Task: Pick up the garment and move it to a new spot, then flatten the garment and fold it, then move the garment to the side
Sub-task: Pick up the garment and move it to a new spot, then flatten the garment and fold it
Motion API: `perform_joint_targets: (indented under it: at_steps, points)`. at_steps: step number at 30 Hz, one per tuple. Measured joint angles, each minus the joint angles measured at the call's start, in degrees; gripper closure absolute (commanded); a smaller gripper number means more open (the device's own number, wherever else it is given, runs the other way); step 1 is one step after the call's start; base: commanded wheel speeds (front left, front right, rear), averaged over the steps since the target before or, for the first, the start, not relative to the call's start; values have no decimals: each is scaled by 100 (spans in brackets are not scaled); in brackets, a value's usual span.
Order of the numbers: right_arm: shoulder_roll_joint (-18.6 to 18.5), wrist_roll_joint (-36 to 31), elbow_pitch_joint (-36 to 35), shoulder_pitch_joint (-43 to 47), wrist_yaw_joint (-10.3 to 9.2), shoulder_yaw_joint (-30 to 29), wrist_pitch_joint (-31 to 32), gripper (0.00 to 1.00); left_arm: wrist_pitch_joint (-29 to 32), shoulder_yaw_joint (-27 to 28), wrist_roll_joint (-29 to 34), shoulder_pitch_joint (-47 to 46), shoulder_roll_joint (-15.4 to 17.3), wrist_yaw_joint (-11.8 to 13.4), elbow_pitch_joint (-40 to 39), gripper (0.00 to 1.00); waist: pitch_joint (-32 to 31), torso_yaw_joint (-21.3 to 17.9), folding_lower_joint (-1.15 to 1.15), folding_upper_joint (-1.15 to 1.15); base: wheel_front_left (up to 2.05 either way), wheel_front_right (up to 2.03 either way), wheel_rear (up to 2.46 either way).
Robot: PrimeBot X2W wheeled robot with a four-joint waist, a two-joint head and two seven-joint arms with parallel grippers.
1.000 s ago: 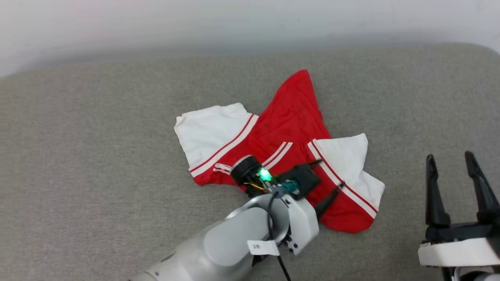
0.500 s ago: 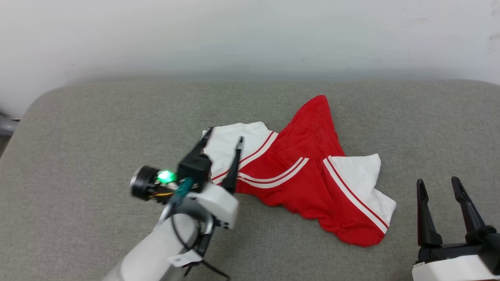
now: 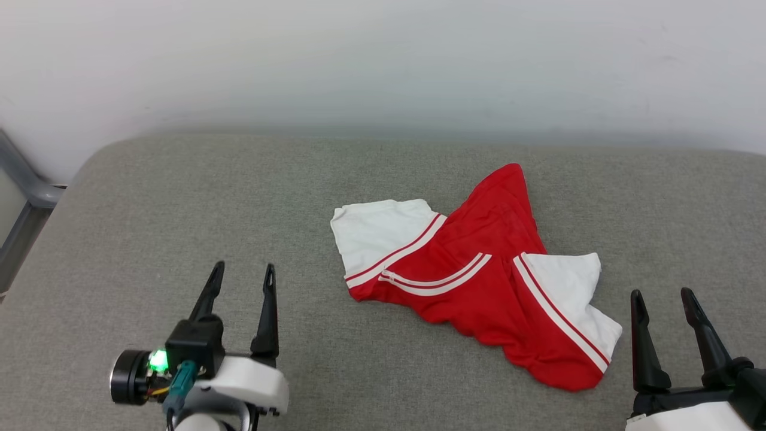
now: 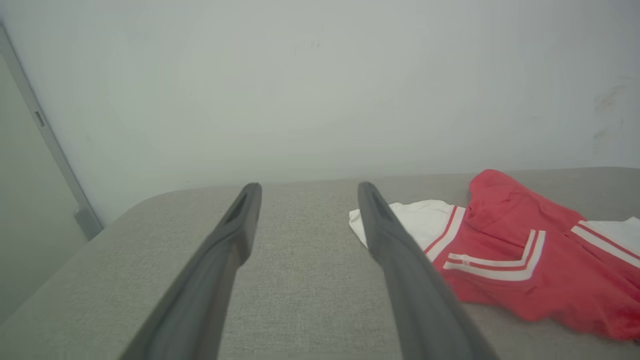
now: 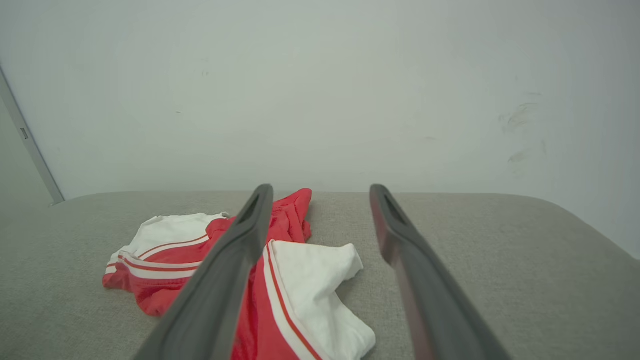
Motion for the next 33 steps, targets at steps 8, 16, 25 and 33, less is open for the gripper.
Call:
perform_joint_targets:
  at_steps: [8,16,25,33]
  points:
    - [-1,78,168,94,0,51,1,0,0,570,425,581,-348,-394,-26,0,-69,29,0,0,0,0,0]
    - [-1,137,296,293,0,59,0,0,0,1047,838,948,-786,-776,4,0,-135,1,0,0,0,0,0]
    - [-1,167,359,348,0,69,0,0,0,1399,1121,1065,-1022,-1073,78,0,-148,-17,0,0,0,0,0]
    - [-1,171,382,330,0,19,0,0,0,1602,1295,1069,-1159,-1236,132,0,-137,-23,0,0,0,0,0]
